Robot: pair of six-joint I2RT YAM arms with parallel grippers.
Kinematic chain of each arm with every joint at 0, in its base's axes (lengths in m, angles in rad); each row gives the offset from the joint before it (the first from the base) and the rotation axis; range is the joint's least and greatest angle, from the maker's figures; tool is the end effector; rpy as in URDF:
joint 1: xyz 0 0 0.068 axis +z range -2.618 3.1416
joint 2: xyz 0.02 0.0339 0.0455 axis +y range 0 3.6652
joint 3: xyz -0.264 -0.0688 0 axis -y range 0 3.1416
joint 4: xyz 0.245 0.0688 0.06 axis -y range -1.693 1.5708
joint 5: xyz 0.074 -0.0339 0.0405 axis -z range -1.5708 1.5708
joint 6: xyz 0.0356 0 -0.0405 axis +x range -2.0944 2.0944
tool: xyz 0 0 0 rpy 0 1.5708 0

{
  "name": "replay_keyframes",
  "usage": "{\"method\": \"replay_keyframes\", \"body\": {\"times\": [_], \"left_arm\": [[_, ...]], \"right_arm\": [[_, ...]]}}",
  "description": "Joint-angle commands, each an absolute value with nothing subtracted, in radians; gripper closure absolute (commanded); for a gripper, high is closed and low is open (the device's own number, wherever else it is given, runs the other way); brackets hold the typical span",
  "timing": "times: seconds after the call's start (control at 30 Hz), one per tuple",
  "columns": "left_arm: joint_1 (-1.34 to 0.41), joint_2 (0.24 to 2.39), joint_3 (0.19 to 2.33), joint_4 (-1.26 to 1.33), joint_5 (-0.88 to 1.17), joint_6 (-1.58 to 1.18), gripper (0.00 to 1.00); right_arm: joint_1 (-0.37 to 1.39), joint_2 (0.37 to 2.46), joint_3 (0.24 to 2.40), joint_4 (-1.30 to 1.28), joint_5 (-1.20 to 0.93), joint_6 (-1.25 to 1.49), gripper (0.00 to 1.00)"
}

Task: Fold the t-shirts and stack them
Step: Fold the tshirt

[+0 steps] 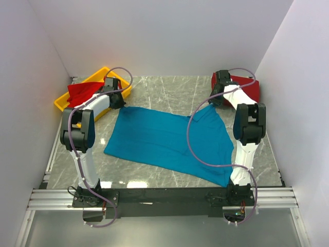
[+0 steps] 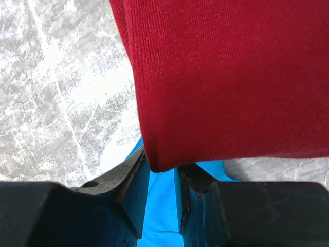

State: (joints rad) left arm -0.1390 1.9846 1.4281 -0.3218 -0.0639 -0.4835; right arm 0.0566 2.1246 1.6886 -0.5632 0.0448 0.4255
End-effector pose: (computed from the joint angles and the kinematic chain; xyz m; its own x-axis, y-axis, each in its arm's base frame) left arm 0.4319 -0.0581 0.1925 -0.7204 -0.3677 -0.5881 -0.2677 0.9296 -0.2533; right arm 0.4649 0.0247 0.1968 -0.7782 0.3689 -0.5083 0.3172 0.9293 0.1890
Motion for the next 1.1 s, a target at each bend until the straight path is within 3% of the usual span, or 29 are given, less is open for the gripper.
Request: {"method": "replay_keyframes", "body": {"times": [0.0,1.07], "left_arm": [[-0.143,1.939,1.427,-0.304,-0.055,-0.482,1.0],[-0.143,1.954,1.434,-0.305,-0.038,-0.489,1.0]], "right_arm": [[0.072,2.08,1.711,-0.555,0.071,0.422,0.68],[0.138,2.094,1.601,-0.592,0.121,0.471,0.71]]}}
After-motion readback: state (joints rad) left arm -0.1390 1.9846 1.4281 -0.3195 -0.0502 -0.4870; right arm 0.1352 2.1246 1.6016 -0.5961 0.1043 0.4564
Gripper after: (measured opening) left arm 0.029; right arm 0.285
